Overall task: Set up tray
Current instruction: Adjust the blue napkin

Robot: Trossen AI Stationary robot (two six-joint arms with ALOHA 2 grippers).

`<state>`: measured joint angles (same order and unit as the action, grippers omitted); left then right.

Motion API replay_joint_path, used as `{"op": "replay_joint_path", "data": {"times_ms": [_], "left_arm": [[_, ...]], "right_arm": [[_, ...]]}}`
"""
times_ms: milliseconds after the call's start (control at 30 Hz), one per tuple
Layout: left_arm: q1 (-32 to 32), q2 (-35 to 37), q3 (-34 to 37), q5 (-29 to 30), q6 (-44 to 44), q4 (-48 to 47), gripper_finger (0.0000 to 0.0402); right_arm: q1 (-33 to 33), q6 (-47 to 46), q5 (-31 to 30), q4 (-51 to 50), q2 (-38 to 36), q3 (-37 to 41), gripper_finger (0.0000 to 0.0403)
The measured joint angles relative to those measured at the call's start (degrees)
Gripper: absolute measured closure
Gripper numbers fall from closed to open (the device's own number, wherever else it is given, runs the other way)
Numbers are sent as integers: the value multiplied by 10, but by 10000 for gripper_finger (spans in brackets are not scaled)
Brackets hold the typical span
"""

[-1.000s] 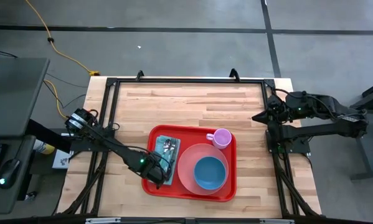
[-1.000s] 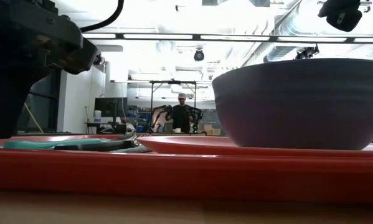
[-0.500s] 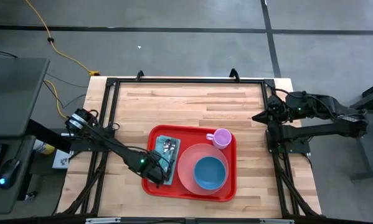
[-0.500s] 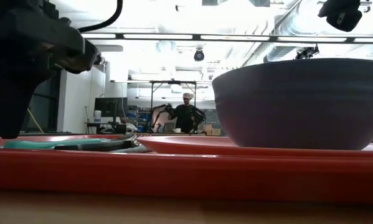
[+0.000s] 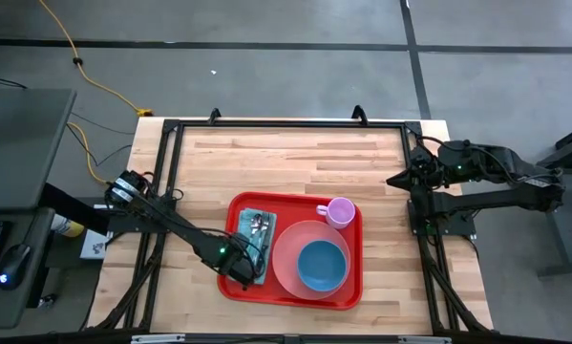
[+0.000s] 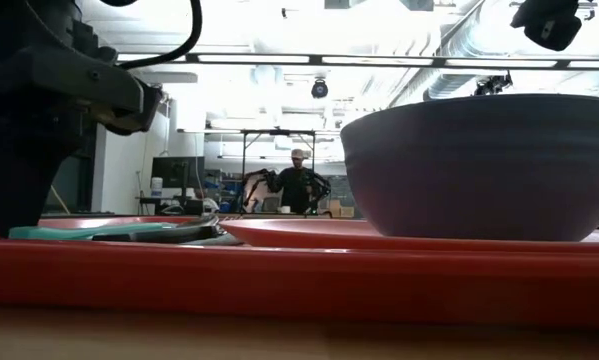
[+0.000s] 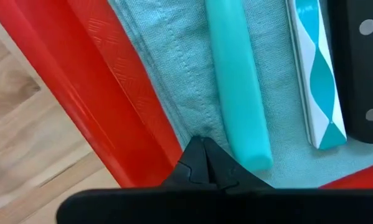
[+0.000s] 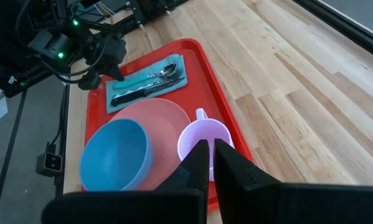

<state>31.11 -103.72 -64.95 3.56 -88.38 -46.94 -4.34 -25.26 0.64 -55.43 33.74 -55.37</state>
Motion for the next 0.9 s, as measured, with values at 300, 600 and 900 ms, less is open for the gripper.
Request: {"op": "replay_joint_path", "data": {"times_ms": [300, 600, 900], "left_arm": [[0, -2, -36, 1, 0, -40, 395], [0, -2, -45, 6, -4, -64, 395], [0, -3, -45, 10, -5, -61, 395]], "right_arm": [[0, 3, 0, 0, 0, 0, 403], [0, 9, 0, 0, 0, 0, 403], [0, 13, 2, 0, 0, 0, 403]]}}
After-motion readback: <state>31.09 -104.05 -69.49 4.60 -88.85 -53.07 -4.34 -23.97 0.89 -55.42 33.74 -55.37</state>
